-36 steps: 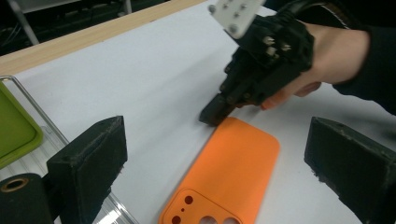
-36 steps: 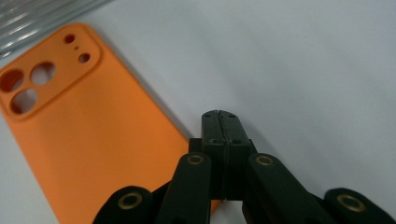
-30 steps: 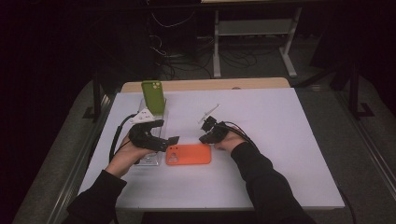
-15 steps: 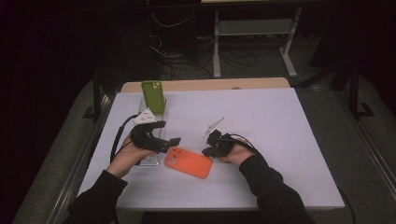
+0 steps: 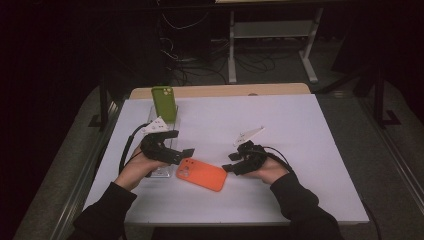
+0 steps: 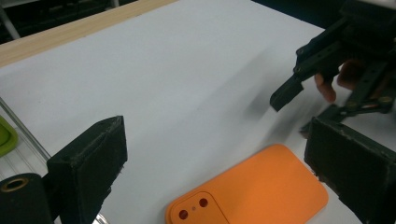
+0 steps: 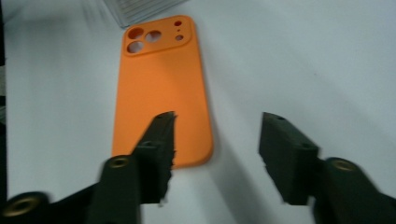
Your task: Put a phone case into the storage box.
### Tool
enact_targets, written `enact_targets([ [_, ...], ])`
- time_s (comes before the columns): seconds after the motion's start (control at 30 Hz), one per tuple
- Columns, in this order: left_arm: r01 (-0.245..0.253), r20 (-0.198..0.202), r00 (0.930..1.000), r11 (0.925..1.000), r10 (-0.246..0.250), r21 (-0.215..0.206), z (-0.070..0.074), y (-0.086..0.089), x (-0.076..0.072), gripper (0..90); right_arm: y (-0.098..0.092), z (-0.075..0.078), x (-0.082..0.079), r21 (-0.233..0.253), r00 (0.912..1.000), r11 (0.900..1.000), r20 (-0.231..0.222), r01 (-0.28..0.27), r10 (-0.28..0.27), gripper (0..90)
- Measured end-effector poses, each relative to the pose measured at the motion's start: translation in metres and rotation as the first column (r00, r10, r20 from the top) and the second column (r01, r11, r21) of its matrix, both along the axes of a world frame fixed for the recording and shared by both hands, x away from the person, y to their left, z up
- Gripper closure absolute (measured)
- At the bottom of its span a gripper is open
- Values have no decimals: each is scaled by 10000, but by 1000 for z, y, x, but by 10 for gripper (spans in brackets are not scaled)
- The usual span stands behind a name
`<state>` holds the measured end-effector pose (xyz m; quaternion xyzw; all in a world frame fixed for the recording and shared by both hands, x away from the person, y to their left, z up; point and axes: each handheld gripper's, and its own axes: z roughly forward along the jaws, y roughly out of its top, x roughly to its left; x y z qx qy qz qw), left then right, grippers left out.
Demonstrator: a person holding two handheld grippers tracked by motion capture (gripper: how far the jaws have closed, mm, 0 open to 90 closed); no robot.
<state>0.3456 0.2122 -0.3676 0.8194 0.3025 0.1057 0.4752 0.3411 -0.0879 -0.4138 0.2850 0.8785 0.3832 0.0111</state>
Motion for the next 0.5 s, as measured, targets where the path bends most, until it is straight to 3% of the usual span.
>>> enact_targets([
  [0.13,28,-70,10000,10000,-28,39,-2,-2,0,54,-1,5,-7,-18,9994,9999,305,-159,160,270],
  [0.3,115,-102,9999,9999,-114,54,-3,-4,-1,54,-1,9,-15,-91,9985,9996,484,-260,264,183],
  [0.4,201,-68,9998,9997,-200,103,-3,-5,-2,54,-7,9,-22,-441,9979,9990,644,2,26,143],
  [0.5,218,-61,9997,9997,-217,130,-3,-5,-2,53,-24,7,-29,-306,9956,9985,837,448,-421,125],
])
